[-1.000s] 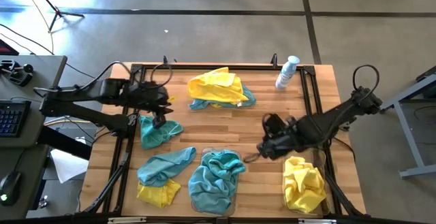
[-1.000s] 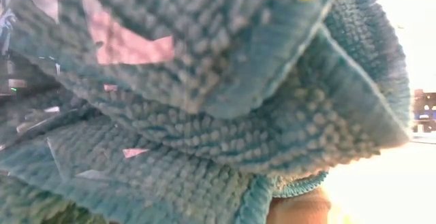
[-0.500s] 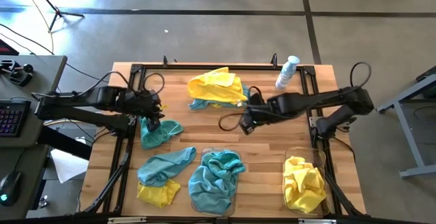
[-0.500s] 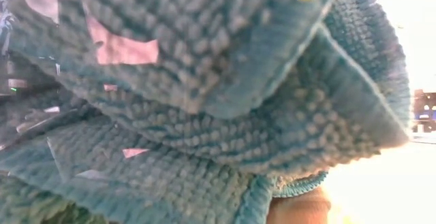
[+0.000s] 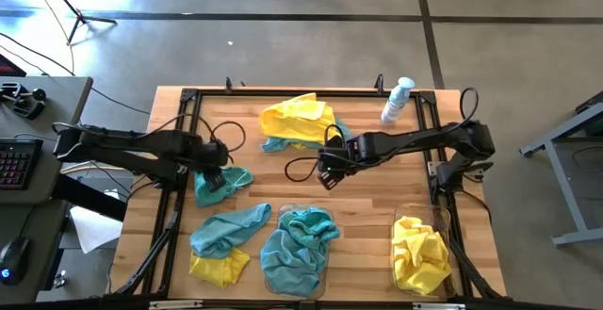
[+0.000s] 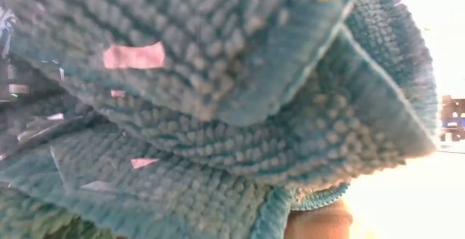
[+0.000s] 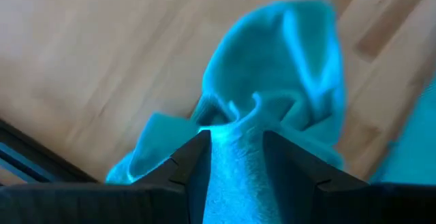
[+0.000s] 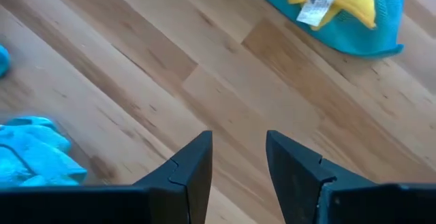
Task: Sort microfiber towel by color & place in baskets
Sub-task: Put the blue towel into the left transparent bin
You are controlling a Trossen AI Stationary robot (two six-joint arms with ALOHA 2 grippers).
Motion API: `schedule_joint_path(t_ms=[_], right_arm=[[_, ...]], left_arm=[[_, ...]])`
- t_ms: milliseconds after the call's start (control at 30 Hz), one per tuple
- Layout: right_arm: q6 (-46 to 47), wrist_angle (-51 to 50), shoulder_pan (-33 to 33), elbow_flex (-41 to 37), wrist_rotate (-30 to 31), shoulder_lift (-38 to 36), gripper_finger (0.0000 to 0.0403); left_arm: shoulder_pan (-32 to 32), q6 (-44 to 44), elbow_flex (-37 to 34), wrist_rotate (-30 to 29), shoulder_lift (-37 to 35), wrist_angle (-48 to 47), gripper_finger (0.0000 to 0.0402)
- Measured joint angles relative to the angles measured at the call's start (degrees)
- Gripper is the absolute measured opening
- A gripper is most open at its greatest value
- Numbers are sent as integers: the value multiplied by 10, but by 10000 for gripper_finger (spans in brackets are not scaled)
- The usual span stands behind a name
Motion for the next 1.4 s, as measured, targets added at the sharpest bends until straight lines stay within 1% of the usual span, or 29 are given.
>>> schedule_joint_path(t_ms=[100, 233, 333, 467, 633, 733, 833, 933, 967, 1000, 1067, 1133, 1233, 1400], right_arm=[[5, 2, 0, 0, -1, -1, 134], [-2, 1, 0, 0, 1, -6, 134], [-21, -1, 0, 0, 1, -5, 133], [-46, -10, 0, 0, -2, -7, 128], [-78, -13, 1, 0, -9, -27, 90], [-91, -30, 6, 0, 8, -44, 61], [-99, -54, 14, 0, 29, -70, 35], [-109, -82, 24, 0, 39, -97, 12], [-113, -93, 28, 0, 46, -107, 6], [-120, -101, 32, 0, 52, -116, 3], [-131, -116, 39, 0, 57, -135, 3], [-147, -109, 43, -13, 58, -158, 2], [-169, -57, 46, -70, 48, -206, 1], [-170, 69, 46, -210, 31, -307, 1]], left_arm=[[0, 1, -24, 13, 24, 9, 119], [0, 0, -60, 42, 52, 48, 119], [0, -11, -81, 60, 72, 76, 119], [0, -14, -100, 68, 93, 109, 119], [0, -40, -113, 80, 120, 145, 118], [0, -52, -113, 80, 137, 151, 108], [1, -61, -113, 78, 148, 155, 85], [1, -87, -112, 78, 150, 158, 40], [1, -95, -109, 79, 150, 157, 22], [1, -103, -104, 79, 151, 153, 13], [1, -117, -90, 74, 147, 139, 9], [0, -130, -69, 68, 144, 125, 7], [0, -149, -22, 60, 131, 112, 3], [-21, -174, 84, 43, 127, 69, 1]])
